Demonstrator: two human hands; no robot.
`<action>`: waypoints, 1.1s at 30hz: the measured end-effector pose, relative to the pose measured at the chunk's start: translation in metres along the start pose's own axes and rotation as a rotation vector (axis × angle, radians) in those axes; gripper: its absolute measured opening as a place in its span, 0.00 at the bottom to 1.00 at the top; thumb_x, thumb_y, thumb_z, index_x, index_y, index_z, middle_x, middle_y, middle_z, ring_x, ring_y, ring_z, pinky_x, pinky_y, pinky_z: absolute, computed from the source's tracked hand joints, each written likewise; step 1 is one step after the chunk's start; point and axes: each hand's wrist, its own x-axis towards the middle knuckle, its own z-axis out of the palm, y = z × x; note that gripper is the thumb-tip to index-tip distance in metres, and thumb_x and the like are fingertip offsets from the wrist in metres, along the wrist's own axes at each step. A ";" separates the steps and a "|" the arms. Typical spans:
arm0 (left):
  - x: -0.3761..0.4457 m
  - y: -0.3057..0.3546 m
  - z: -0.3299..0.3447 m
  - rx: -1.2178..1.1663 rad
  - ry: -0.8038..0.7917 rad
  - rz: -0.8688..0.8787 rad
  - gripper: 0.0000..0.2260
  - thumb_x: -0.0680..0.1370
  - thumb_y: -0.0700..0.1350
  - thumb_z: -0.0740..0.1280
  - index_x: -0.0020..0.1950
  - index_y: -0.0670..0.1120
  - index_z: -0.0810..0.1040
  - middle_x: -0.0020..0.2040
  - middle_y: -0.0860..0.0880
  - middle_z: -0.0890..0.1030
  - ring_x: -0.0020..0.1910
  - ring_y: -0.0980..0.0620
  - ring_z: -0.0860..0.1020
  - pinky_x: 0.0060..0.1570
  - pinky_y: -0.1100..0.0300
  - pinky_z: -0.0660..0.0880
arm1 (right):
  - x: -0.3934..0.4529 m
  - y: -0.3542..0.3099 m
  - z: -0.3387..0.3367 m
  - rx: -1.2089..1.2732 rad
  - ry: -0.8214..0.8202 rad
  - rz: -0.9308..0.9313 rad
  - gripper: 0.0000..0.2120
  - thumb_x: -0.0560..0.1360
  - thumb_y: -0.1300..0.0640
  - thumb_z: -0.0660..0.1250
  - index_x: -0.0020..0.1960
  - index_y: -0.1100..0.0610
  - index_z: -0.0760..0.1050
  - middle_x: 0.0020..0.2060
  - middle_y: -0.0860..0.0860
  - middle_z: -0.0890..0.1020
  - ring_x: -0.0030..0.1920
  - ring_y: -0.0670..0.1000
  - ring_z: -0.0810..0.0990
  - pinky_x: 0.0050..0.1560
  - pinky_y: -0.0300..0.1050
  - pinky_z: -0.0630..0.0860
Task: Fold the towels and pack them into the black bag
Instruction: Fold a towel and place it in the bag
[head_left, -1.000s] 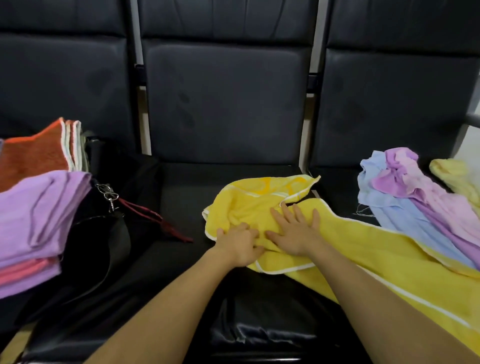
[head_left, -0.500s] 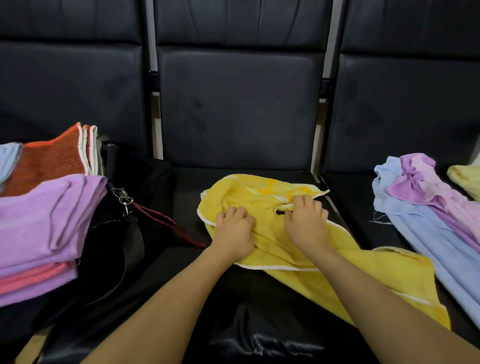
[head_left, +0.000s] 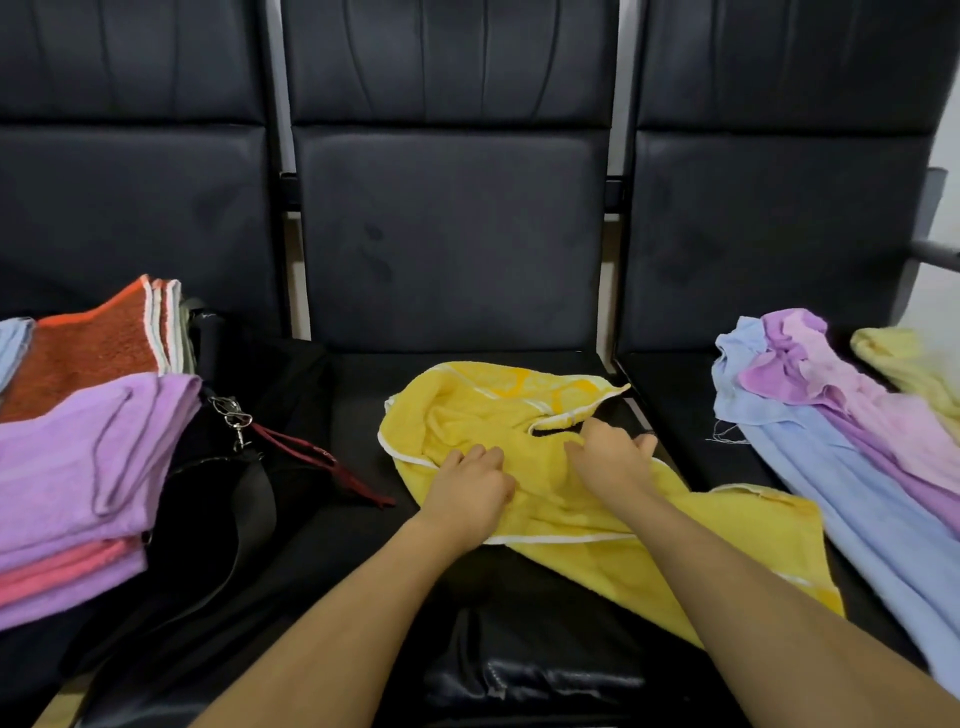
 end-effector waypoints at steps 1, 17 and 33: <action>0.001 0.000 0.000 0.004 0.018 -0.015 0.13 0.81 0.44 0.56 0.59 0.49 0.78 0.56 0.49 0.71 0.57 0.47 0.67 0.54 0.55 0.61 | 0.000 -0.001 -0.002 0.046 0.002 -0.014 0.08 0.80 0.50 0.56 0.47 0.53 0.69 0.41 0.49 0.77 0.51 0.54 0.77 0.60 0.50 0.59; -0.006 0.017 0.003 0.049 -0.173 0.150 0.15 0.76 0.44 0.62 0.63 0.44 0.69 0.54 0.45 0.78 0.51 0.42 0.77 0.39 0.57 0.66 | -0.010 -0.002 -0.008 0.523 0.020 -0.084 0.11 0.76 0.55 0.66 0.57 0.56 0.75 0.48 0.51 0.78 0.55 0.55 0.76 0.61 0.54 0.70; -0.001 0.006 -0.039 -0.081 0.311 -0.305 0.12 0.77 0.40 0.61 0.57 0.49 0.77 0.42 0.48 0.81 0.39 0.47 0.77 0.37 0.58 0.66 | -0.014 -0.010 -0.033 0.636 0.181 -0.042 0.25 0.77 0.49 0.65 0.27 0.57 0.60 0.23 0.50 0.63 0.28 0.51 0.64 0.39 0.46 0.61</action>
